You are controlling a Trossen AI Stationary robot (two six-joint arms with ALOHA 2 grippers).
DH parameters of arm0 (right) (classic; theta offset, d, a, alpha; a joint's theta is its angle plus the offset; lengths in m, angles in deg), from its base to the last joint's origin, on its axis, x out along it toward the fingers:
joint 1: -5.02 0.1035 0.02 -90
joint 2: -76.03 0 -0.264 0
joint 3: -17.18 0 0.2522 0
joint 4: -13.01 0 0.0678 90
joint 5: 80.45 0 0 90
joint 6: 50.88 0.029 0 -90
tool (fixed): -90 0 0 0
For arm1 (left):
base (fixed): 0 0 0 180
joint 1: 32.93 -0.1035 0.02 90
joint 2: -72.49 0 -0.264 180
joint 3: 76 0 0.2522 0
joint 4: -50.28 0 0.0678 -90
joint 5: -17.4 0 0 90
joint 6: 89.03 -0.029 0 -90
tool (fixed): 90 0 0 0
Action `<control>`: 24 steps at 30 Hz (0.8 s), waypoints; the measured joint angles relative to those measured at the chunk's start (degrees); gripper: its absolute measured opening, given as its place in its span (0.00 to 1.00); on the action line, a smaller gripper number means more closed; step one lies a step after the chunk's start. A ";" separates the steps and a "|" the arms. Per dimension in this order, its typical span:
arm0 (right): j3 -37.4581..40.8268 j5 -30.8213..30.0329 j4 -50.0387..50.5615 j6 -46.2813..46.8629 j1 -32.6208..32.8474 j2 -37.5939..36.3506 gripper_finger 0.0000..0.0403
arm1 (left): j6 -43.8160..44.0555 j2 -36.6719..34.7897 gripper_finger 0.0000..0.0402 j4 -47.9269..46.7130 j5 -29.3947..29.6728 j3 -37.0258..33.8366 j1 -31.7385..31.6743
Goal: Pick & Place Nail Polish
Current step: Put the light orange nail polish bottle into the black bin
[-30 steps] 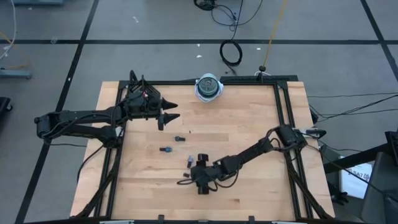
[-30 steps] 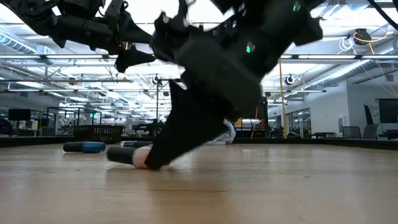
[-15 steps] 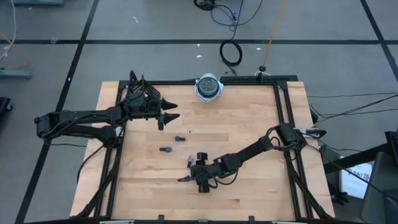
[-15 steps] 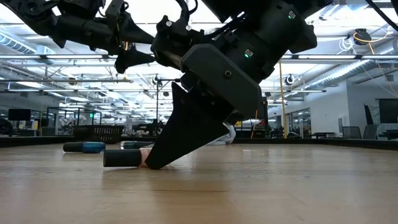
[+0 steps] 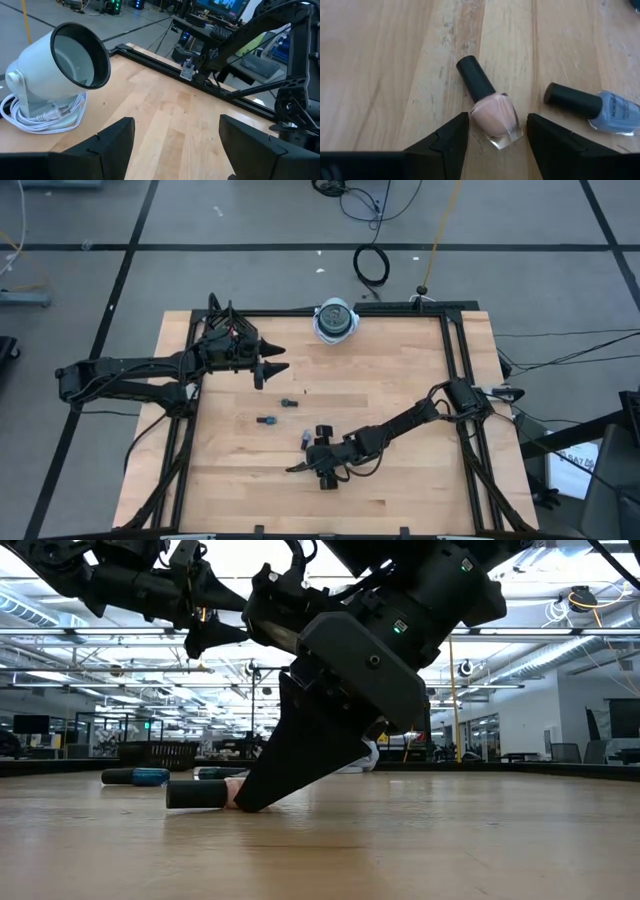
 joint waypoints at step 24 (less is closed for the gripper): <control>0.04 1.79 0.14 -6.61 -0.54 0.07 0.21 | 1.86 0.00 0.69 -0.68 0.00 -0.04 0.00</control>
